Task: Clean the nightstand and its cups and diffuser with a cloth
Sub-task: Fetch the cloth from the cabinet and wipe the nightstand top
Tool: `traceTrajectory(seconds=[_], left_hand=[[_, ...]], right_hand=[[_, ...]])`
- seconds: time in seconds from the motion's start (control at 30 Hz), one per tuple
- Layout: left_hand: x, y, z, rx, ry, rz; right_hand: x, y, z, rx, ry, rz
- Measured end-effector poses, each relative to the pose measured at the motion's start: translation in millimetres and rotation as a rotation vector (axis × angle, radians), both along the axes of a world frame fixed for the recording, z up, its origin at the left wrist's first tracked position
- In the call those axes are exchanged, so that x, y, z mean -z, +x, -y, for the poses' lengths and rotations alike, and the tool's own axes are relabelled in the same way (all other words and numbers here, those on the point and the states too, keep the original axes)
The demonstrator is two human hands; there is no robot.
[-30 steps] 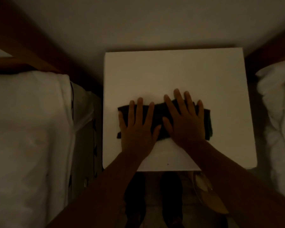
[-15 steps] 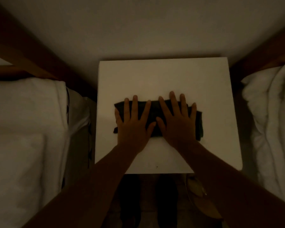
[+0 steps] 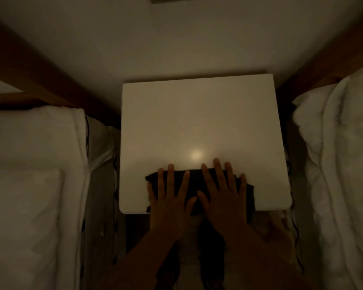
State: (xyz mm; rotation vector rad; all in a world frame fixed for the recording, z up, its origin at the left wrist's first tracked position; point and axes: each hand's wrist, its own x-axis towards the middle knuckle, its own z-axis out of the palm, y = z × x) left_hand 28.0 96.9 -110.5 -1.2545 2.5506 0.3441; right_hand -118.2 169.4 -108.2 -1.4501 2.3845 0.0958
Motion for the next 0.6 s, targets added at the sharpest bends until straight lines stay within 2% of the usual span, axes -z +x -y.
traceTrajectory(seconds=[0.33,0.6], left_hand=[[10.9,-60.7,44.4,-0.006,-0.067,-0.044],[19.5,-145.6,108.5,-0.004,-0.069,-0.124]], right_hand=[[9.6,-67.4,45.6,-0.017,-0.089,-0.057],[18.1,-146.2,104.8,0.018,-0.114,-0.122]])
